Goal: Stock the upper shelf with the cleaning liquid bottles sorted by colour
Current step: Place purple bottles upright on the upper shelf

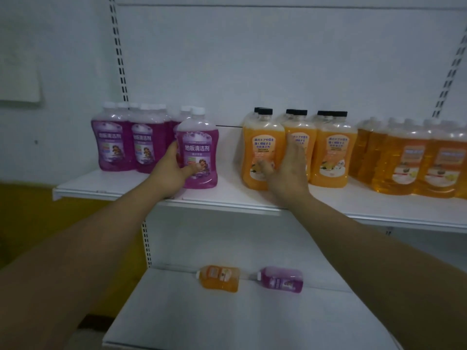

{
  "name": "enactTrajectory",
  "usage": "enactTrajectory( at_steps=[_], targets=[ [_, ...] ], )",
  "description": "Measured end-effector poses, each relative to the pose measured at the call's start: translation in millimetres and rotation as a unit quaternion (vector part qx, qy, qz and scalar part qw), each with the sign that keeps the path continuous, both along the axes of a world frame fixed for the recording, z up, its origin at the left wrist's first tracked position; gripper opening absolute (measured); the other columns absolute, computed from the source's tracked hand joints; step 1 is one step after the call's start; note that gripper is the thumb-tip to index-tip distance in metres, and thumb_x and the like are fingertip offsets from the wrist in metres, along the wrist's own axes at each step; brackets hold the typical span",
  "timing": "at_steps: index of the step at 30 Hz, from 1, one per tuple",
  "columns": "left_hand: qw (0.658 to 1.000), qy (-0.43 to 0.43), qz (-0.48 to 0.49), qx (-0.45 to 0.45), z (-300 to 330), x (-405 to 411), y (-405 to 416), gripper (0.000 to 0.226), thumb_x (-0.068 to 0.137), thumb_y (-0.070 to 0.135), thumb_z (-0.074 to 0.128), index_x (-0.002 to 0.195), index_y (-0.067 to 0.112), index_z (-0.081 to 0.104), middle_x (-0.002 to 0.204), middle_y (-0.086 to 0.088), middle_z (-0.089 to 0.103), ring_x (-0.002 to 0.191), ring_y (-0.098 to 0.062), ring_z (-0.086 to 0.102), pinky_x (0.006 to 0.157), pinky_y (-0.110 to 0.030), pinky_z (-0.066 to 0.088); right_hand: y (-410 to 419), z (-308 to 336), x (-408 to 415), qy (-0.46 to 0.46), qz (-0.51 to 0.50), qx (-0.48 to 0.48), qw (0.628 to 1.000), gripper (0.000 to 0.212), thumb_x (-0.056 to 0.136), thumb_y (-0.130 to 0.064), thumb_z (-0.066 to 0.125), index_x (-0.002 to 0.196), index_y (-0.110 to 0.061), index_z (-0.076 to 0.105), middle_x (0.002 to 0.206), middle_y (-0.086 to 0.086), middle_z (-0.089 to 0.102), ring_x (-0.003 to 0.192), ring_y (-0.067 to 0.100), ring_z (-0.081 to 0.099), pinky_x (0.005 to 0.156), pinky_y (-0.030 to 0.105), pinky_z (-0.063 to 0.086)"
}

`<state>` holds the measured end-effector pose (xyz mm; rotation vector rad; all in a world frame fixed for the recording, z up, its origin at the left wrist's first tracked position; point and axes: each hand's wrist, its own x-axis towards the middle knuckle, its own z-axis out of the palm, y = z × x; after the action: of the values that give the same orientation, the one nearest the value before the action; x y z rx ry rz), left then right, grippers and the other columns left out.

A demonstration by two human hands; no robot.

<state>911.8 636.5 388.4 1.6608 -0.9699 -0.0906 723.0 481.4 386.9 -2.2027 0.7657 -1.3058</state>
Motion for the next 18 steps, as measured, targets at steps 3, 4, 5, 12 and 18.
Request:
enactTrajectory(
  at_steps=[3,4,5,12,18],
  targets=[
    [1.0,-0.001,0.006,0.015,2.0,6.4,13.2,0.064,0.083,0.015,0.07,0.137,0.018,0.036,0.12,0.001,0.06,0.108,-0.019,0.059,0.096,-0.039,0.047,18.2,5.2,-4.8,-0.013,-0.02,-0.117,0.993,0.063,0.089,-0.029,0.064,0.143,-0.012,0.036,0.143,0.012,0.036,0.131,0.025,0.032,0.108,0.033,0.027],
    [1.0,0.0,0.007,0.015,2.8,9.1,18.1,0.063,0.083,0.014,0.07,0.137,0.017,0.037,0.12,0.0,0.06,0.109,-0.019,0.059,0.096,-0.04,0.047,26.0,6.2,-3.8,-0.012,-0.006,-0.154,0.988,0.057,0.088,-0.025,0.065,0.138,-0.009,0.043,0.138,0.013,0.041,0.127,0.027,0.037,0.106,0.033,0.03],
    [1.0,-0.001,0.01,0.015,3.8,11.8,23.7,0.062,0.083,0.013,0.07,0.136,0.016,0.037,0.119,0.0,0.06,0.108,-0.018,0.059,0.096,-0.039,0.047,32.1,6.3,-0.6,0.002,0.018,-0.181,0.983,0.05,0.087,-0.023,0.066,0.133,-0.008,0.049,0.132,0.014,0.047,0.123,0.029,0.042,0.103,0.034,0.033],
    [0.998,-0.032,0.049,0.018,6.2,47.0,63.0,0.062,0.08,0.015,0.073,0.132,0.014,0.04,0.116,0.003,0.057,0.104,-0.016,0.056,0.091,-0.035,0.045,78.3,4.1,44.4,0.355,0.094,-0.073,0.927,0.065,0.092,-0.063,0.042,0.143,-0.023,0.039,0.148,0.006,0.039,0.131,0.028,0.041,0.106,0.04,0.036],
    [0.999,-0.039,0.009,0.028,11.7,94.8,107.3,0.06,0.083,0.011,0.07,0.135,0.017,0.041,0.115,0.002,0.059,0.1,-0.015,0.058,0.089,-0.033,0.046,110.1,-1.5,103.0,0.486,0.043,-0.033,0.873,0.081,0.085,-0.08,0.019,0.149,-0.03,0.028,0.155,0.007,0.028,0.139,0.037,0.029,0.113,0.056,0.02]
  ],
)
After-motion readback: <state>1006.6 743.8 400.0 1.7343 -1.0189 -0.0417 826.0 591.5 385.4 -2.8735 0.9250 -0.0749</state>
